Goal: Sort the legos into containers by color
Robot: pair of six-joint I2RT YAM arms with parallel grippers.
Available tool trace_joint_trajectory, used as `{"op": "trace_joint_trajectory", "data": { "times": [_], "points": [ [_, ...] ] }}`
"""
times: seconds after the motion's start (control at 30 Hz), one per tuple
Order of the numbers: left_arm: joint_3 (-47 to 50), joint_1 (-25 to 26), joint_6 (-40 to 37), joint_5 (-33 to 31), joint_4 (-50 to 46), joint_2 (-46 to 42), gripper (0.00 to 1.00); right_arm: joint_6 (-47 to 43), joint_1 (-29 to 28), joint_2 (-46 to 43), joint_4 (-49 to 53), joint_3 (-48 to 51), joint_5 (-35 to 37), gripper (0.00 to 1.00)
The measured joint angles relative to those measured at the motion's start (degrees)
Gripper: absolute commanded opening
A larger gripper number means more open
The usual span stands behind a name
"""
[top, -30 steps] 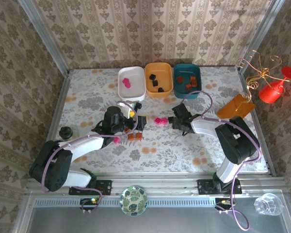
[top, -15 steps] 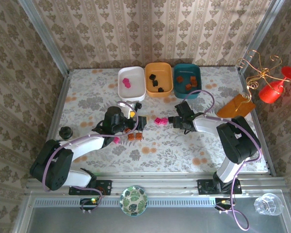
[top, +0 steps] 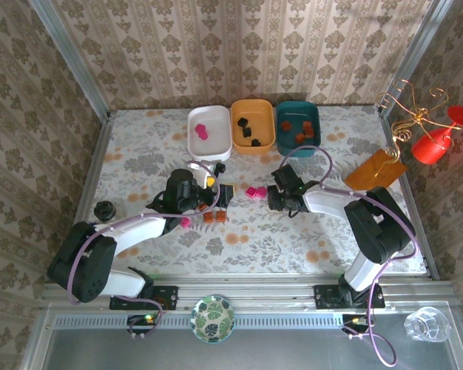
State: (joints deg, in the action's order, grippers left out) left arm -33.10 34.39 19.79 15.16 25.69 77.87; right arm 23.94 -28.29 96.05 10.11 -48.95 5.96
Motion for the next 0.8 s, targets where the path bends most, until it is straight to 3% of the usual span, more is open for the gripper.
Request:
{"op": "trace_joint_trajectory", "data": {
  "times": [0.43, 0.7, 0.8],
  "points": [
    [0.02, 0.00, 0.00, 0.00, 0.00, -0.02, 0.85, -1.73, 0.00, 1.81, 1.14, -2.89, 1.68, 0.34],
    [2.16, -2.29, 1.22, -1.95, 0.04, -3.02, 0.85, -2.16, 0.02, -10.78, -0.68, -3.30, 4.42, 0.33],
    [3.23, -2.67, 1.42, -3.61, 0.00, -4.76, 0.85, -2.78, 0.37, -10.38, -2.23, -6.12, 6.12, 0.33]
  ]
}}
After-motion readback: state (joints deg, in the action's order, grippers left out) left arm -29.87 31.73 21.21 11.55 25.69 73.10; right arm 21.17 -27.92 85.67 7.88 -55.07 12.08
